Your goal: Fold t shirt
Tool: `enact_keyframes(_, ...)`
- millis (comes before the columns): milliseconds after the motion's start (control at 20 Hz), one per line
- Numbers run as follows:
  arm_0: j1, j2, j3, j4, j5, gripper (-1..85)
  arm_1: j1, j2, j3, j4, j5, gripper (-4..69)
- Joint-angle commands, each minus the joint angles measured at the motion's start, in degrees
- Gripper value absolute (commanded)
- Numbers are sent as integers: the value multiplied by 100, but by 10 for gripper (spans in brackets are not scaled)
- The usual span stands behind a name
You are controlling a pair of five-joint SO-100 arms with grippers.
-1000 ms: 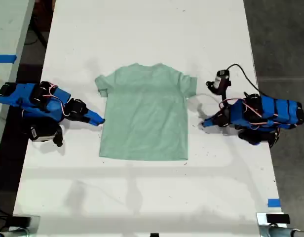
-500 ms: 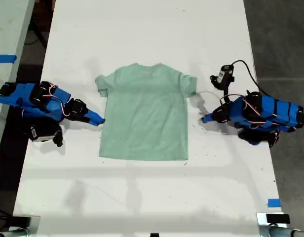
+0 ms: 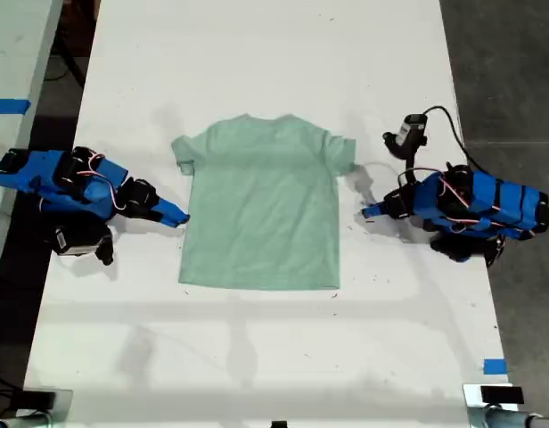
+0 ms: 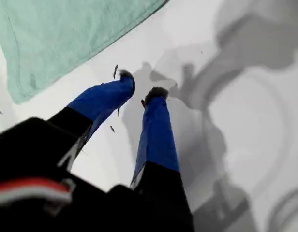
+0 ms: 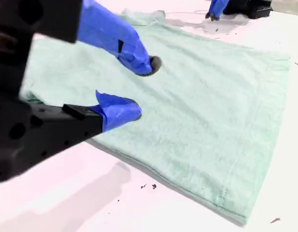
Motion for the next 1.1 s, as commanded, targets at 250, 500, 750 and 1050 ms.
enact_keyframes(250,26,44,229,9,44,113,3287,-4632,-2602,-2391,-800,200)
enact_keyframes(500,26,44,229,9,44,113,3797,-8763,-4781,-3647,-290,204)
enact_keyframes(750,26,44,229,9,44,113,3894,-10107,-4702,-5045,396,280)
enact_keyframes(1050,26,44,229,9,53,114,3709,-9747,-4254,-5396,527,17)
